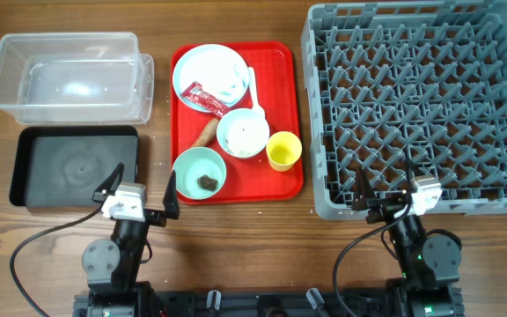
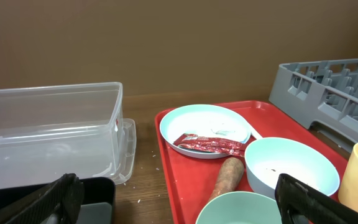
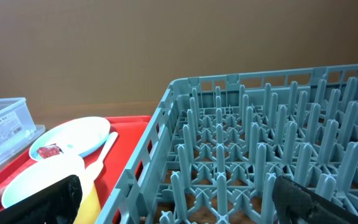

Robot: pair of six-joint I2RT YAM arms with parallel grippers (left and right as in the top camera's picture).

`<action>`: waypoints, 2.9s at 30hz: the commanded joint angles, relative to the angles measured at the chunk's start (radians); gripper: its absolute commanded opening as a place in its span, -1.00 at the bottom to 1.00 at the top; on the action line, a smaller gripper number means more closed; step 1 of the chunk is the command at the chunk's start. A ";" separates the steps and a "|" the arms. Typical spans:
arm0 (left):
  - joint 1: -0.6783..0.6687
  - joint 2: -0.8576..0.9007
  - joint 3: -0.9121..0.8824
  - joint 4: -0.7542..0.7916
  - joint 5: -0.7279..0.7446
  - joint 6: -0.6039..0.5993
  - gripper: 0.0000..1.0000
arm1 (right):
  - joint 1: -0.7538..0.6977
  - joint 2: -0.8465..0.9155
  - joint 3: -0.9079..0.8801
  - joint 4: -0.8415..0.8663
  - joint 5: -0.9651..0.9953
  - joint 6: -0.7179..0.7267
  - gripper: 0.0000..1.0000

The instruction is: Sort waste into correct bins and load items into the dishwasher rack

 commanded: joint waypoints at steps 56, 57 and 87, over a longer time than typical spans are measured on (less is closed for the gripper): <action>0.006 -0.007 -0.004 -0.003 0.016 -0.013 1.00 | 0.003 0.002 -0.004 0.002 0.056 -0.052 1.00; 0.006 -0.007 -0.004 -0.003 0.017 -0.014 1.00 | 0.003 0.002 -0.003 0.002 0.060 -0.052 1.00; -0.105 1.283 1.184 -0.354 0.148 -0.140 1.00 | 0.003 0.784 0.852 -0.315 -0.231 -0.104 1.00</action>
